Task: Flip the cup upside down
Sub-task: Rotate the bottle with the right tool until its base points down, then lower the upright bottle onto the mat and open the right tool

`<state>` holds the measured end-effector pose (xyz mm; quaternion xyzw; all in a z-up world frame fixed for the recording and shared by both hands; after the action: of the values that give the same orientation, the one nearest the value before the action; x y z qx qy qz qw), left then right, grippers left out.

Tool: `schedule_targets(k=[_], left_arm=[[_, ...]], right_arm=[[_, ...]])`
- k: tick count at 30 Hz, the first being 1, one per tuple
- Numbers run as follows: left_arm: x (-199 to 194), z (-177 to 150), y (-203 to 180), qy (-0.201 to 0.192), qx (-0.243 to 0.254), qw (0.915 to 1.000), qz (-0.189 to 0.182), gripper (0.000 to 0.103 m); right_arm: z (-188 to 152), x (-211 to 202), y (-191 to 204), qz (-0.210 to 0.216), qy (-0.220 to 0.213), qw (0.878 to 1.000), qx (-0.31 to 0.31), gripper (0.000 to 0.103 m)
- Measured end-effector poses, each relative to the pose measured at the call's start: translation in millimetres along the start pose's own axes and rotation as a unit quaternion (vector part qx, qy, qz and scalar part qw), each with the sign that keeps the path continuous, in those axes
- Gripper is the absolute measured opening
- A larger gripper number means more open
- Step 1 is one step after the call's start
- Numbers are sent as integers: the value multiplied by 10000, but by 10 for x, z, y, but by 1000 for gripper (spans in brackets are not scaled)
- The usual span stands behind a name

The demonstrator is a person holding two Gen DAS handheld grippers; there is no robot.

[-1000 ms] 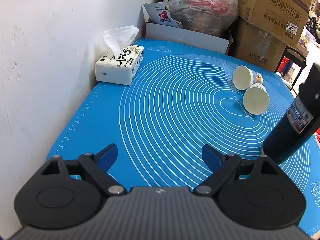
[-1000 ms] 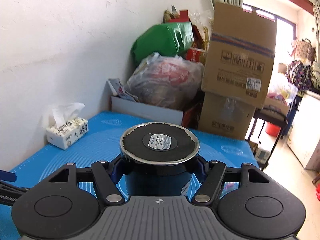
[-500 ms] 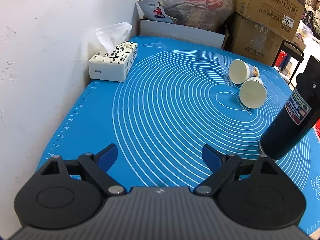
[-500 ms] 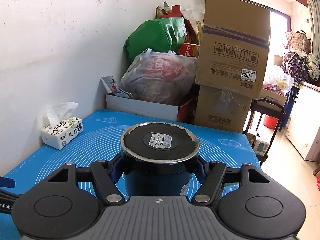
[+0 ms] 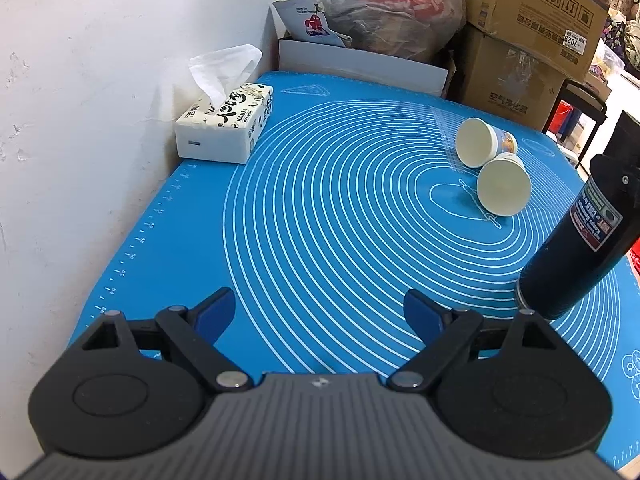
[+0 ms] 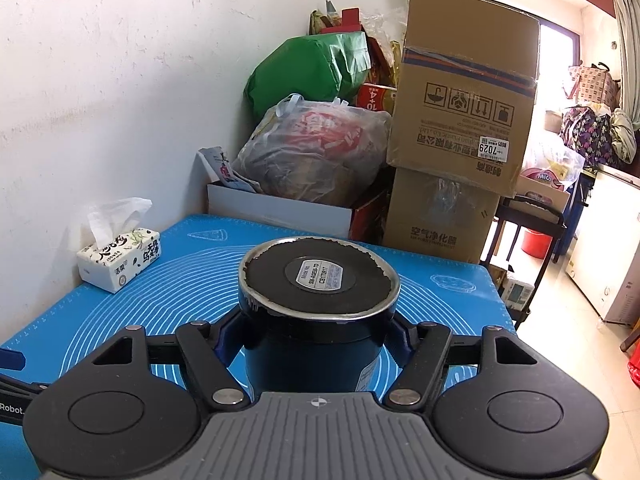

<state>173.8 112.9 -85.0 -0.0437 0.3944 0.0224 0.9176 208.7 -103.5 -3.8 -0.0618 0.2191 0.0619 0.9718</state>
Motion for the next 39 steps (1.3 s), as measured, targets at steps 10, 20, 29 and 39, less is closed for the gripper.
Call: schedule_targets(k=[10, 20, 29, 39], left_arm=[[-7, -12, -49, 23, 42, 10000, -30, 91], [-313, -57, -294, -191, 241, 9993, -223, 91], [-713, -278, -574, -379, 510, 9971, -425, 91], [-1177, -553, -754, -555, 669, 9946, -562, 91]], right_arm=[[4, -26, -14, 55, 40, 10000, 30, 86], [-162, -410, -4, 125, 164, 9998, 47, 98], [-514, -946, -124, 99, 486, 9983, 313, 100], [-800, -1486, -163, 123, 674, 9963, 523, 101]])
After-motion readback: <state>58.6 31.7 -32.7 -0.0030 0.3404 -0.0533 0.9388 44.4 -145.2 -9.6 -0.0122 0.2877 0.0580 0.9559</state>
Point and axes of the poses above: each gripper's, at about its wrist camera, not at the fingertips, and x roughly the way its jaws point, y to its left, z to its top, the point moved 8 cm from there along x, roughly the way its jaws point, and after that the axes turned 1 degree about z, right-handed, at the moved point
